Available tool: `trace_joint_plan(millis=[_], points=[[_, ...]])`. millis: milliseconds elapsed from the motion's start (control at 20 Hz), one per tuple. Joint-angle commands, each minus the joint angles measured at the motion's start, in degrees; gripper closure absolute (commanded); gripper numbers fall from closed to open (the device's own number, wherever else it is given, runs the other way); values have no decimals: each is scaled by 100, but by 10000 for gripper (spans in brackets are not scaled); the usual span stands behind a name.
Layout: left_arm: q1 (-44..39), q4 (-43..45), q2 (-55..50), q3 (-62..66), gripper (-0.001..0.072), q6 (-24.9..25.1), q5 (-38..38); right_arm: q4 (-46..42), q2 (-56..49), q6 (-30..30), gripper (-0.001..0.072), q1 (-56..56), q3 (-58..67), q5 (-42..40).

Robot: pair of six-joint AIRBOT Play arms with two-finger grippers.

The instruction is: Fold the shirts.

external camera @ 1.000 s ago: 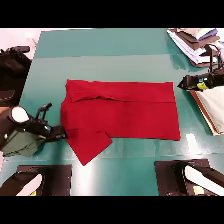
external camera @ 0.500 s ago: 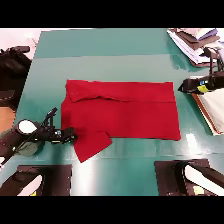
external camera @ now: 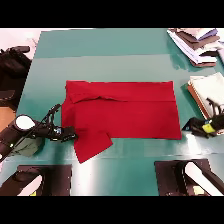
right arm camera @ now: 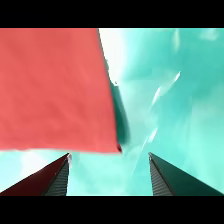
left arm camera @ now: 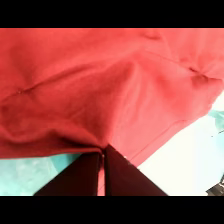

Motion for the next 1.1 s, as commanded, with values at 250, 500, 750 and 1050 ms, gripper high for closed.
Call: trace_joint_plan(millis=[250,500,750,1050], points=[[-4,31,2,42,671,157,-24,699,-505,-39,432,892,-446,-800],[-4,243,15,42,674,157,-337,466,-229,-42,697,1517,-4,-901],[-11,1060,1322,46,674,-525,-1292,-774,669,-26,698,1700,188,247],[-11,1036,2142,365,673,-855,-2288,-1392,1976,55,699,1703,190,903]])
